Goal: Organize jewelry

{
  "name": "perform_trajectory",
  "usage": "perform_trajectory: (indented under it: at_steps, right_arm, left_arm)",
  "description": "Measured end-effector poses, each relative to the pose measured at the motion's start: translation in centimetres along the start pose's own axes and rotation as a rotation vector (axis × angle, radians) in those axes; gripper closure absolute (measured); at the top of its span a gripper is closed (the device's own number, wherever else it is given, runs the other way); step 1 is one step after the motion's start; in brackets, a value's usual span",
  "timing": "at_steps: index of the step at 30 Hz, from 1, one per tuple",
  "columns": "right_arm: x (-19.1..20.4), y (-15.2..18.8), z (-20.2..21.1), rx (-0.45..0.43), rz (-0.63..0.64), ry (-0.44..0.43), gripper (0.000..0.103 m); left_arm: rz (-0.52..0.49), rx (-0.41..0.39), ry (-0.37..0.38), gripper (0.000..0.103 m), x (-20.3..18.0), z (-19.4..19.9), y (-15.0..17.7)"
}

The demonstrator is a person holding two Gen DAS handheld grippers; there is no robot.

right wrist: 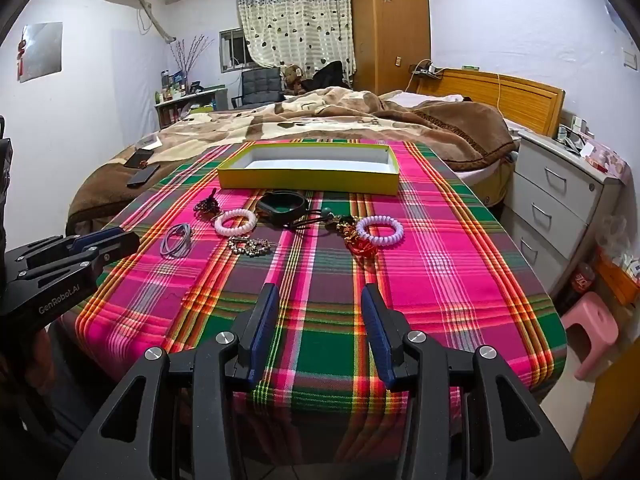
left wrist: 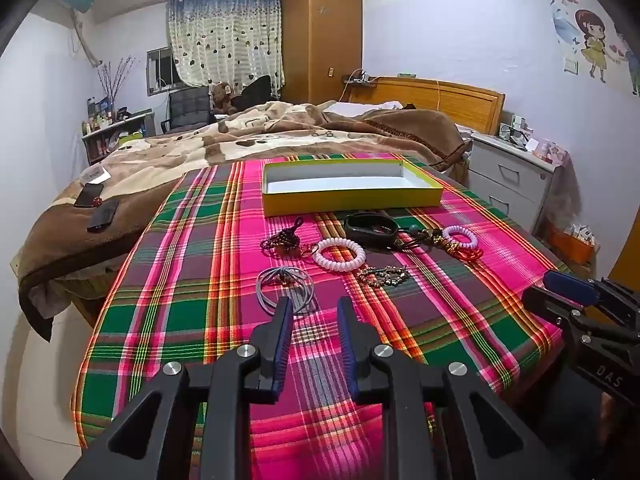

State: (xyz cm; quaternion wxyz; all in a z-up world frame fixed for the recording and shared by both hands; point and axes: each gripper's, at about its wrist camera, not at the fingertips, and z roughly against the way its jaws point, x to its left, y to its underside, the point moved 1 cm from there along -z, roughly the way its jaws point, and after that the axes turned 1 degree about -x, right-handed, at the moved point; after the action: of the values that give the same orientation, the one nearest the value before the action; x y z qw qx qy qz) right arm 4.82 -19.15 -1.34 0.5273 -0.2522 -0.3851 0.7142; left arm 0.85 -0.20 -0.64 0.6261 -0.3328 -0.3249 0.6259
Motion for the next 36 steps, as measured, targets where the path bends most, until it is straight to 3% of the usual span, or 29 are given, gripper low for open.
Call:
perform_trajectory:
  at_steps: [36]
  right_arm:
    - [-0.1,0.1,0.3,-0.001,-0.001,-0.001,0.059]
  left_arm:
    - [0.02,-0.002,0.02,0.081,0.3,0.7,0.1]
